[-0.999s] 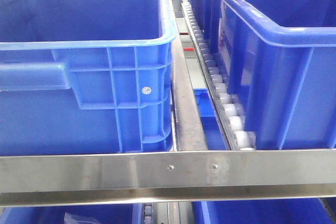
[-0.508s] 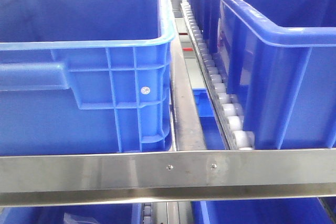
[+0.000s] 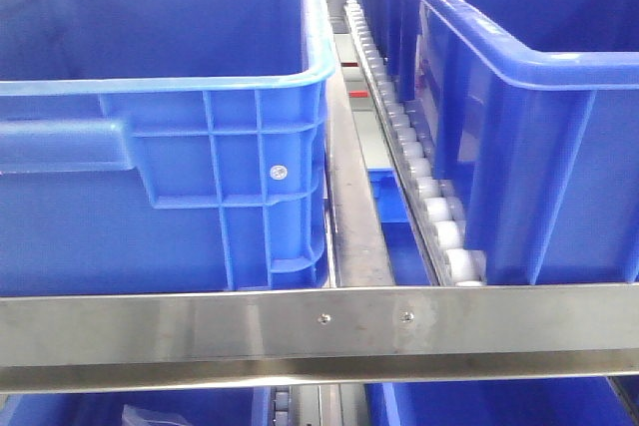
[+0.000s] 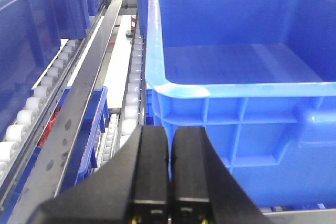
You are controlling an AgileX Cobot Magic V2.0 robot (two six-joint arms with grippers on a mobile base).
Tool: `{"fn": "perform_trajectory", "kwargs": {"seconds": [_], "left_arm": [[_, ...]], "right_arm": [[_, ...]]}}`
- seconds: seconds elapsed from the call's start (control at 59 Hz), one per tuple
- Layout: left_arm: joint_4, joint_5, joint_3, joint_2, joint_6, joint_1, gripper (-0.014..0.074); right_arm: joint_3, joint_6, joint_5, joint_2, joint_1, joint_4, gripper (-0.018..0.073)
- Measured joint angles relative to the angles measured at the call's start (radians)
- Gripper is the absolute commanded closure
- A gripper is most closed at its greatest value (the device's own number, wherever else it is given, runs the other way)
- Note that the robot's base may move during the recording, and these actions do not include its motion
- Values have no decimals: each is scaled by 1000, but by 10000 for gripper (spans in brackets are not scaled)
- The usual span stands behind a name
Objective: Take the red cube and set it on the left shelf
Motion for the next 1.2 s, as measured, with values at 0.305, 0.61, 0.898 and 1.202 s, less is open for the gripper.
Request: {"fn": "perform_trajectory", "kwargs": {"seconds": [0.305, 0.61, 0.898, 1.202], "left_arm": [[0, 0, 0, 0, 0, 0, 495], [0, 0, 0, 0, 0, 0, 495], [0, 0, 0, 0, 0, 0, 495], [0, 0, 0, 0, 0, 0, 495]], "right_arm": [[0, 0, -10, 0, -1, 1, 510], [0, 0, -10, 0, -1, 1, 510], [0, 0, -10, 0, -1, 1, 510], [0, 0, -10, 0, -1, 1, 510]]}}
